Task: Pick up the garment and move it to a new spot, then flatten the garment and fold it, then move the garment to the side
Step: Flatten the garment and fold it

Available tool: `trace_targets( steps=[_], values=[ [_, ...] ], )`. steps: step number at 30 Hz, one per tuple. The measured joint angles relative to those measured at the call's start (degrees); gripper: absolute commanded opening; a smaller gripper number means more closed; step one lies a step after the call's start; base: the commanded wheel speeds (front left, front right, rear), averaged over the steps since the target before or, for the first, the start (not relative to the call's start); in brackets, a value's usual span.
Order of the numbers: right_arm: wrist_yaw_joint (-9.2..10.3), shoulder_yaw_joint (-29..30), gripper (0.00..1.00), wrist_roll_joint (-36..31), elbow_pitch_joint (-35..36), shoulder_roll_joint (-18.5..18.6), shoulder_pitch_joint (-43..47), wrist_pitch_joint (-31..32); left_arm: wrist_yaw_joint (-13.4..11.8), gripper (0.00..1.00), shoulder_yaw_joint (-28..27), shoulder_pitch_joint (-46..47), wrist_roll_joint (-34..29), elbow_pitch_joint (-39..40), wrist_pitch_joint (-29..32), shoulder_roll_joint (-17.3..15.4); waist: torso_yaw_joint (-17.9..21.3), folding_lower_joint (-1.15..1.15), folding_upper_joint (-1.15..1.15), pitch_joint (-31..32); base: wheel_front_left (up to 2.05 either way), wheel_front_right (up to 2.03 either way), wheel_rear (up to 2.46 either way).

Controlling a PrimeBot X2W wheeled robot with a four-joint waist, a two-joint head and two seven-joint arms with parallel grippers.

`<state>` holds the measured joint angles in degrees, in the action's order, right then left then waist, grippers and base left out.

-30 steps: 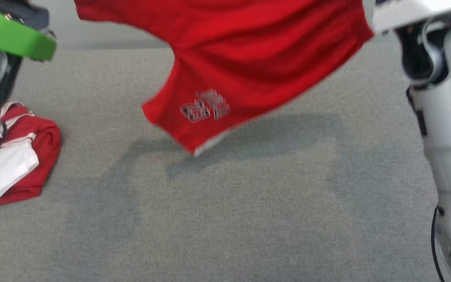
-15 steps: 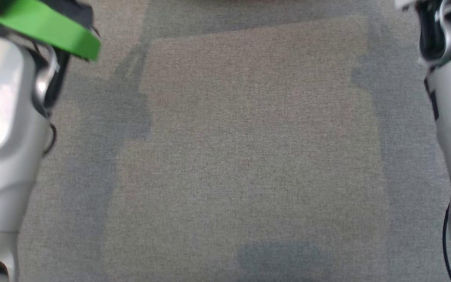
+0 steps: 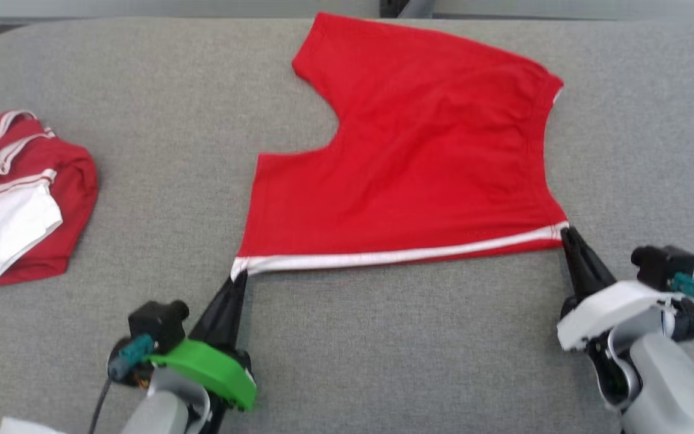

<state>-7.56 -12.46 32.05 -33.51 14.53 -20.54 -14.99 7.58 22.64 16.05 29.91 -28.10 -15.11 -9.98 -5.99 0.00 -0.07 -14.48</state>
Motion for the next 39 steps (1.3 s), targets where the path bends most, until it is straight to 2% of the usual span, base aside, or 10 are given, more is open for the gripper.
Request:
trace_targets(
  steps=[8, 12, 17, 21, 28, 29, 31, 39],
  values=[
    [0.01, -4.15, 0.00, 1.92, 1.94, -0.20, 14.29, -0.07, 0.00, 0.00, -4.30, -15.03, -2.41, 2.56, 0.00, 2.04, 0.74, 0.00, 0.00, 9.26, 0.00, 0.00, 0.00],
    [0.02, -7.32, 0.00, 1.87, 4.31, 0.04, 19.71, -0.07, -0.01, 0.00, -3.80, -20.51, -4.35, 3.91, -0.01, 2.01, 1.01, 0.00, 0.00, 12.95, 0.00, 0.00, 0.00],
    [0.02, -9.58, 0.00, 2.20, 6.02, 1.22, 25.40, -0.07, 0.00, 0.00, -5.19, -25.36, -4.59, 4.47, -0.01, 1.87, 1.05, 0.00, 0.00, 16.03, 0.00, 0.00, 0.00],
    [0.02, -10.07, 0.00, 2.98, 9.35, 2.46, 26.68, -0.07, -0.01, 0.00, -6.33, -25.75, -5.05, 6.70, -0.01, 1.62, 0.94, 0.00, 0.00, 16.62, 0.00, 0.00, 0.00],
    [0.02, -6.35, 0.00, 4.20, 15.82, 1.53, 23.18, -0.07, 0.00, 0.00, -4.90, -17.75, -5.80, 9.50, -0.01, -0.97, 2.18, 0.00, 0.00, 15.81, 0.00, 0.00, 0.00],
    [0.03, -4.20, 0.00, 5.25, 16.83, 0.10, 21.24, -0.07, -0.01, 0.00, -3.93, -13.67, -5.83, 9.54, -0.01, -1.79, 2.77, 0.00, 0.00, 15.28, 0.00, 0.00, 0.00],
    [0.02, -3.13, 0.00, 5.73, 16.97, -0.51, 20.18, -0.07, -0.01, 0.00, -3.08, -11.40, -5.82, 9.14, -0.01, -2.21, 3.09, 0.00, 0.00, 14.95, 0.00, 0.00, 0.00],
    [0.05, 0.05, 0.00, 6.00, 16.00, -4.44, 10.15, -0.07, 0.00, 0.00, 9.49, 10.01, -4.17, 0.66, -0.01, -6.92, 5.57, 0.00, 0.00, 9.47, 0.00, 0.00, 0.00]
  ],
)
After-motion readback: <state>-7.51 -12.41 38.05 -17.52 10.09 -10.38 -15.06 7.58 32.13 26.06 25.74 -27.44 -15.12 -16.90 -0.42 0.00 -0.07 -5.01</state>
